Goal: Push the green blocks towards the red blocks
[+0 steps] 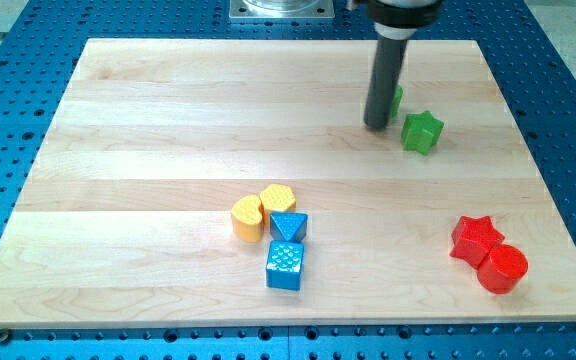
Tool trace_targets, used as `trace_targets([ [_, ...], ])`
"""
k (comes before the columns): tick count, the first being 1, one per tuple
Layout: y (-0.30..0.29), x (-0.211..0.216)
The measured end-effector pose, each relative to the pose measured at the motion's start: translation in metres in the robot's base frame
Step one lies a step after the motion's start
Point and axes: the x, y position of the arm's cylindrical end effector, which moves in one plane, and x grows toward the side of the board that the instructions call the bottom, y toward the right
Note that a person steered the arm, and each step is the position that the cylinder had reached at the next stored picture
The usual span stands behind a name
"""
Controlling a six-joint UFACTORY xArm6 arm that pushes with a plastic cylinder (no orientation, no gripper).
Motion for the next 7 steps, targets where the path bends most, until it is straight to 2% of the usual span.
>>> trace_targets([
  [1, -0.011, -0.064],
  [2, 0.011, -0.089],
  [3, -0.007, -0.132],
  [4, 0.053, -0.115],
  [5, 0.045, -0.062],
  [6, 0.029, -0.040],
  [7, 0.026, 0.001],
])
